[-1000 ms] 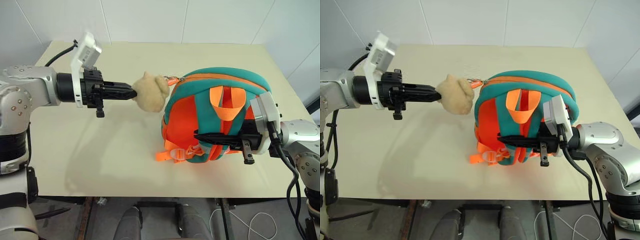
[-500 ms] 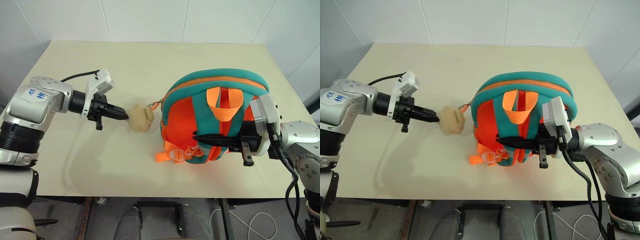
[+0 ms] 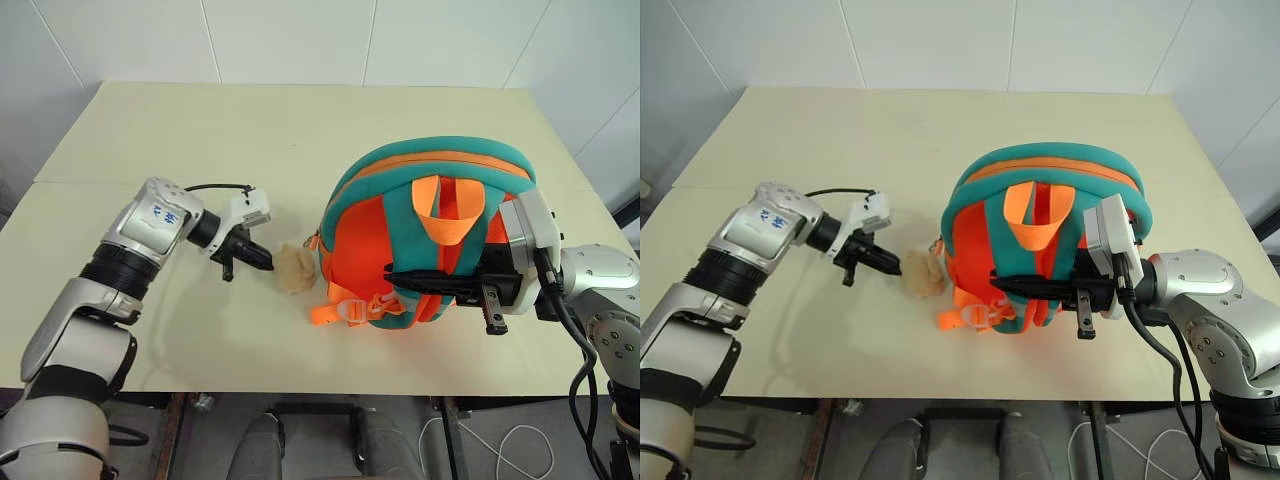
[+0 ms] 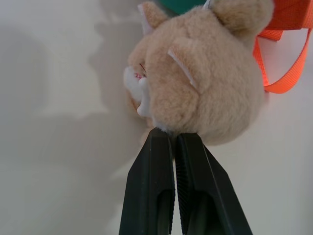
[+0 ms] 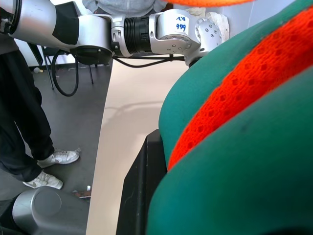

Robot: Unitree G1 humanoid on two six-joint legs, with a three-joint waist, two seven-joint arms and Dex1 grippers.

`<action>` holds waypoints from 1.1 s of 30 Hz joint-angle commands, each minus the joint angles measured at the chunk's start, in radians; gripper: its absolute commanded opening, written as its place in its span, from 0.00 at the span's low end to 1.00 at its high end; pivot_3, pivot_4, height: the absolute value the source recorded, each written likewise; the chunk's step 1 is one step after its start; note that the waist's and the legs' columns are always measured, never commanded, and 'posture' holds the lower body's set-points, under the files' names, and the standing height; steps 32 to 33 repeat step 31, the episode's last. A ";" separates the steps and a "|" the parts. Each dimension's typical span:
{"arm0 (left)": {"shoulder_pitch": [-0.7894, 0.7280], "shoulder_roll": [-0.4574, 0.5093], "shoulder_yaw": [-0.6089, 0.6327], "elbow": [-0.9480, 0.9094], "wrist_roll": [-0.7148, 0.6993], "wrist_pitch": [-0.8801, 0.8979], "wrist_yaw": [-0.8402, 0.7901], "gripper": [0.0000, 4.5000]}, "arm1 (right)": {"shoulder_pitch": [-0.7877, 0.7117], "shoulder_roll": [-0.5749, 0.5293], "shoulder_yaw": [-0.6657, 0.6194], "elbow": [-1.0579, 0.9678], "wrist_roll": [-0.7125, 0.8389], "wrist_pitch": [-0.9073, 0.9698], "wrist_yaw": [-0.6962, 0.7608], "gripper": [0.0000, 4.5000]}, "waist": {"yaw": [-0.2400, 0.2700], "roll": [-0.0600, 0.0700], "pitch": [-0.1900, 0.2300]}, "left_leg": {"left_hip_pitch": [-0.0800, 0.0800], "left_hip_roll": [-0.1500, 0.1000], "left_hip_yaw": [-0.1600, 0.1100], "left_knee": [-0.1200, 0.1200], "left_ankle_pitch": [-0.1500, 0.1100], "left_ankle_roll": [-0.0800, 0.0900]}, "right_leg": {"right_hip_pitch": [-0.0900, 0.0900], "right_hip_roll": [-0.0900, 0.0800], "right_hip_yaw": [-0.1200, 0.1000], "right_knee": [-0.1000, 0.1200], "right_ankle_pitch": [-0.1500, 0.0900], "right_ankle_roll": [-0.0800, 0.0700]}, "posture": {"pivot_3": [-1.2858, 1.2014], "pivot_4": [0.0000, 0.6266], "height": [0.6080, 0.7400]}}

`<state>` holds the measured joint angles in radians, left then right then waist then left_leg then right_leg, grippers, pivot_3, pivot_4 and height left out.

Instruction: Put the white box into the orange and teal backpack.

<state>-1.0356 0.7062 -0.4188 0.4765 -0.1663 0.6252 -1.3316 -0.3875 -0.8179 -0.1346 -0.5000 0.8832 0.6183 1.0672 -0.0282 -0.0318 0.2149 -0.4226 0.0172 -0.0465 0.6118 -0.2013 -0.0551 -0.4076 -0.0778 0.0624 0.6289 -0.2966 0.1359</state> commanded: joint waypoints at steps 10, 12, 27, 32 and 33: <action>0.275 0.106 0.461 -0.362 -0.234 0.080 0.089 0.55 | 0.147 -0.199 -0.236 -0.075 0.030 0.082 0.007 0.75 | 0.001 0.000 0.000 | 0.000 0.000 0.000 0.001 0.000 0.000 | 0.000 -0.001 0.000 0.001 0.000 0.000 | 0.52 0.24 1.00; 0.335 0.135 0.512 -0.395 -0.240 0.064 0.114 0.69 | 0.213 -0.243 -0.318 -0.063 0.005 0.088 0.023 0.90 | 0.001 0.000 0.000 | 0.000 0.001 0.000 0.000 0.000 0.000 | 0.000 -0.001 0.000 0.001 0.000 0.000 | 0.52 0.24 1.00; 0.512 0.041 0.771 -0.432 -0.406 -0.193 0.144 0.99 | 0.535 -0.256 -0.811 0.326 -0.279 -0.093 0.187 1.00 | 0.022 -0.001 -0.001 | 0.012 0.000 0.002 0.001 0.000 0.002 | 0.018 -0.001 0.000 -0.013 -0.004 -0.014 | 0.52 0.24 1.00; 0.526 0.035 0.801 -0.424 -0.444 -0.218 0.133 0.99 | 0.466 -0.215 -0.759 0.419 -0.263 -0.158 0.193 1.00 | 0.007 -0.001 -0.001 | 0.018 0.002 0.003 0.000 0.000 0.002 | 0.028 -0.001 -0.001 -0.023 -0.001 -0.016 | 0.52 0.24 1.00; 0.526 0.035 0.801 -0.424 -0.444 -0.218 0.133 0.99 | 0.466 -0.215 -0.759 0.419 -0.263 -0.158 0.193 1.00 | 0.007 -0.001 -0.001 | 0.018 0.002 0.003 0.000 0.000 0.002 | 0.028 -0.001 -0.001 -0.023 -0.001 -0.016 | 0.52 0.24 1.00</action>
